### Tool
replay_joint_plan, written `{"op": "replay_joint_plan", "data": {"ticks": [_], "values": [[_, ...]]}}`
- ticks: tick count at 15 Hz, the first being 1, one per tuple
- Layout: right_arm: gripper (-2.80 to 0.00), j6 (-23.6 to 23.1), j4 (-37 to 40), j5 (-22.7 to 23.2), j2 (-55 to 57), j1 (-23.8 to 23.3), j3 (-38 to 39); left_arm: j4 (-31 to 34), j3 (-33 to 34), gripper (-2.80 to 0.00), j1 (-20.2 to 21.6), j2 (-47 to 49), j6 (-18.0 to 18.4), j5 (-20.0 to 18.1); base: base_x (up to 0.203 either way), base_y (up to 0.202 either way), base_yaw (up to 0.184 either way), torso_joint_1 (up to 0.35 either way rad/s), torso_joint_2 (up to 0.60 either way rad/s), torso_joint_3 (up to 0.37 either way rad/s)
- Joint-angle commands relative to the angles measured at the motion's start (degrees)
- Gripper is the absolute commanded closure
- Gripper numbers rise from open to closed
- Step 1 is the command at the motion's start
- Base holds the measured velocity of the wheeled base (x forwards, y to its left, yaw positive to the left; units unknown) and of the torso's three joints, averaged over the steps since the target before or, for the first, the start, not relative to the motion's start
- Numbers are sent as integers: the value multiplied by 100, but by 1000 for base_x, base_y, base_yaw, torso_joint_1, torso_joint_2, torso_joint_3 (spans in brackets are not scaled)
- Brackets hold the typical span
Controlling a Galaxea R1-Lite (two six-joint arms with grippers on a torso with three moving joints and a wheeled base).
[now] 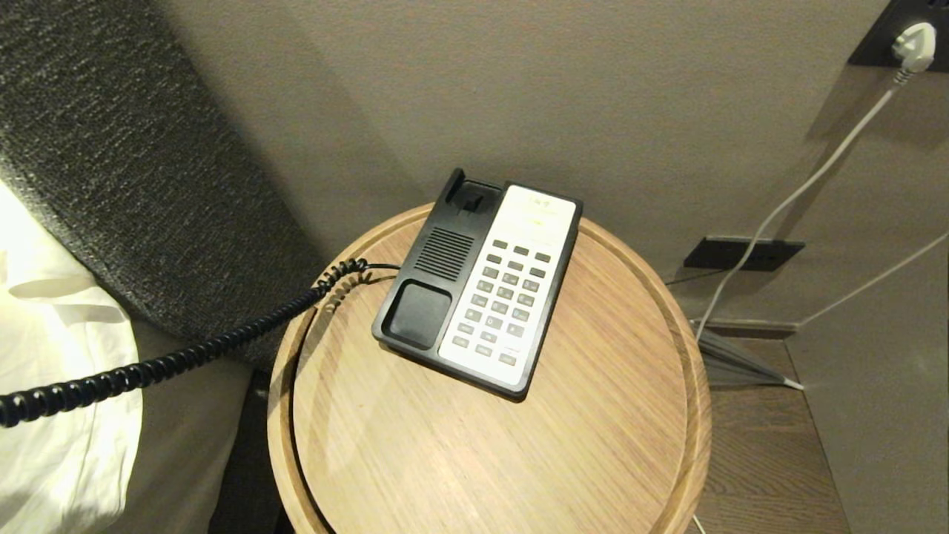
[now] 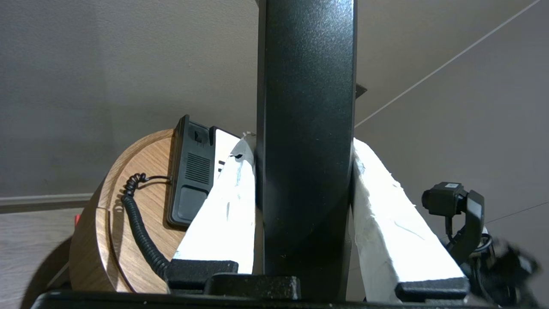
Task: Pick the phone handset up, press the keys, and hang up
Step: Dial the number
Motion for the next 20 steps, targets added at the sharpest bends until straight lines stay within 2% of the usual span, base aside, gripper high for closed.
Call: {"op": "replay_joint_plan", "data": {"ticks": [1, 4, 6, 7, 9, 11, 13, 16, 18, 20], "values": [[0, -124, -466, 266, 2114, -21, -219, 10, -8, 0, -2, 6, -14, -3, 0, 0, 0, 0, 0, 0], [0, -290, -1079, 347, 4139, 66, -993, 2, 27, 0, -2, -3, -31, 6, 0, 0, 0, 0, 0, 0], [0, -282, -1320, 127, 5230, 501, -1799, -16, 54, 0, -2, 14, -49, 6, 0, 0, 0, 0, 0, 0], [0, -155, -1400, 7, 5624, 913, -2240, -16, 63, 0, -2, 8, -56, 9, 0, 0, 0, 0, 0, 0], [0, 395, -1446, -284, 6037, 2053, -2807, -14, 154, 0, -2, -33, -58, 12, 0, 0, 0, 0, 0, 0], [0, 911, -1516, -846, 6335, 3145, -3067, -7, 191, 0, -11, -73, -66, 6, 0, 0, 0, 0, 0, 0], [0, 1299, -1612, -1412, 6699, 3840, -3163, -15, 218, 0, -11, -58, -74, 6, 0, 0, 0, 0, 0, 0], [0, 1857, -2238, -1816, 7084, 4311, -3025, -16, 261, 0, -11, -47, -75, -21, 0, 0, 0, 0, 0, 0], [0, 1923, -2396, -2067, 7317, 4365, -3006, -16, 317, 0, -11, -47, -75, -21, 0, 0, 0, 0, 0, 0], [0, 1908, -2439, -2124, 7423, 4384, -2986, -16, 353, 0, -11, -47, -75, -21, 0, 0, 0, 0, 0, 0]]}}
